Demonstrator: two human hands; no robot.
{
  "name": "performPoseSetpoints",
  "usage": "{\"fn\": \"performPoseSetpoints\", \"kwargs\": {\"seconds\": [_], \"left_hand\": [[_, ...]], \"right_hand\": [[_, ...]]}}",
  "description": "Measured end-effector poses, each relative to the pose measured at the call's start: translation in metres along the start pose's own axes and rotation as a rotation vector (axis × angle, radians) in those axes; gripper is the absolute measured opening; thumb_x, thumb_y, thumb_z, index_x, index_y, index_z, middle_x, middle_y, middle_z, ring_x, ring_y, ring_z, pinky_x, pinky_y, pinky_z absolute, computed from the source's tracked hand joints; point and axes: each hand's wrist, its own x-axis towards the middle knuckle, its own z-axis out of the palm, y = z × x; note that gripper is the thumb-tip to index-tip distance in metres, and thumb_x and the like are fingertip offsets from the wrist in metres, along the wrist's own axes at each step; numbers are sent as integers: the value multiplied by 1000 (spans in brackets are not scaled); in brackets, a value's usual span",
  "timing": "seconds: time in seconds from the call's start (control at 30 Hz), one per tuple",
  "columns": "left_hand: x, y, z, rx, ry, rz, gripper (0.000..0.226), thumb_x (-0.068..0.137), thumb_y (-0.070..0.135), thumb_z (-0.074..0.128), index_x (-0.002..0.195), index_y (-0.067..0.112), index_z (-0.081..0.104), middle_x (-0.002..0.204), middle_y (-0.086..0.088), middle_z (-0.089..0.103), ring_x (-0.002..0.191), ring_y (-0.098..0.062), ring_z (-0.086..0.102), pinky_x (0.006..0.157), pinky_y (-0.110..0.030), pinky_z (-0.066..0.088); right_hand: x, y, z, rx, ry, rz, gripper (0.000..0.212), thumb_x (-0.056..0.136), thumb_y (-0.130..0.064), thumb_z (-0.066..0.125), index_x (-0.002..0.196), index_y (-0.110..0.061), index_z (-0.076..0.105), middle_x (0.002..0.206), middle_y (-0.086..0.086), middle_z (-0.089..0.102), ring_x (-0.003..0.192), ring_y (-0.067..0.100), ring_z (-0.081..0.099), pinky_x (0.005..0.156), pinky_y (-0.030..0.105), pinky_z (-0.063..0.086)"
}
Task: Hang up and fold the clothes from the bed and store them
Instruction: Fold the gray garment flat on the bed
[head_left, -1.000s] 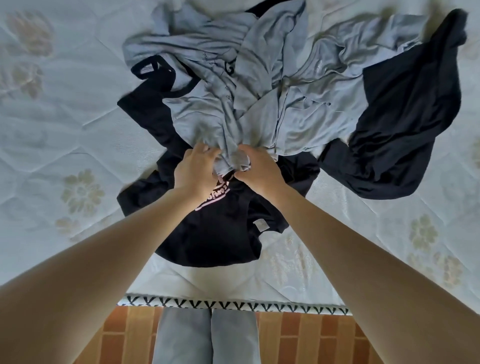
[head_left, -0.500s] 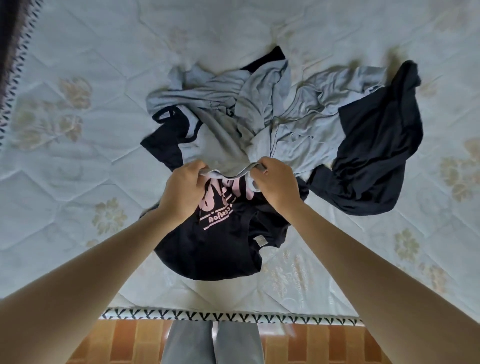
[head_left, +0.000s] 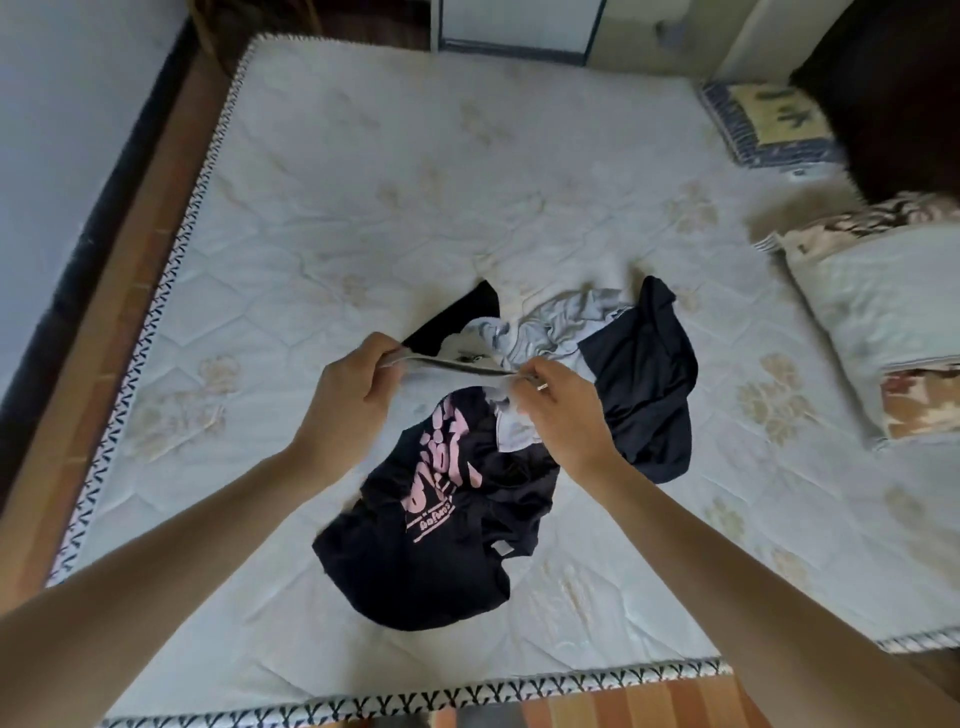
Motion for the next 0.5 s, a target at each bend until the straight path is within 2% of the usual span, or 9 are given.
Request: {"fn": "performPoseSetpoints", "kwargs": {"seconds": [0.1,0.2,0.3,0.4,0.5], "left_hand": [[4,39,-31,-31,49,73,16,98,2,43,96,12,55,69,6,53,59,-1,48,52,-12,34],[6,77,-62,-78,153,158,17,101,8,42,95,16,56,72,4,55,63,2,47,56,-12,34],[9,108,-91,-93,275,249,18,104,15,39,96,15,55,65,7,47,58,-1,44,55,-15,32],[11,134,-117,-108,361,301,21,106,20,38,98,12,55,60,7,39,53,-4,39,53,-17,30],[9,158,-148,-123,383,334,22,106,20,38,98,7,55,64,-7,46,59,-14,41,57,-14,31]], "right_hand": [[-13,-44,-30,141,62,-14,16,88,-18,50,73,-17,56,66,-4,62,67,24,63,70,46,51],[-24,-89,-60,254,102,-10,15,95,-12,47,84,-11,56,81,3,64,64,12,69,76,50,56],[-36,-131,-85,335,139,-89,16,97,-5,45,83,-8,53,75,-1,56,64,17,69,81,46,58],[-48,-168,-105,356,160,-147,19,96,-6,44,79,-12,50,71,0,54,68,26,71,73,41,59],[-60,-201,-122,362,173,-201,20,98,-9,42,81,-15,50,76,5,54,66,28,72,57,30,55]]}}
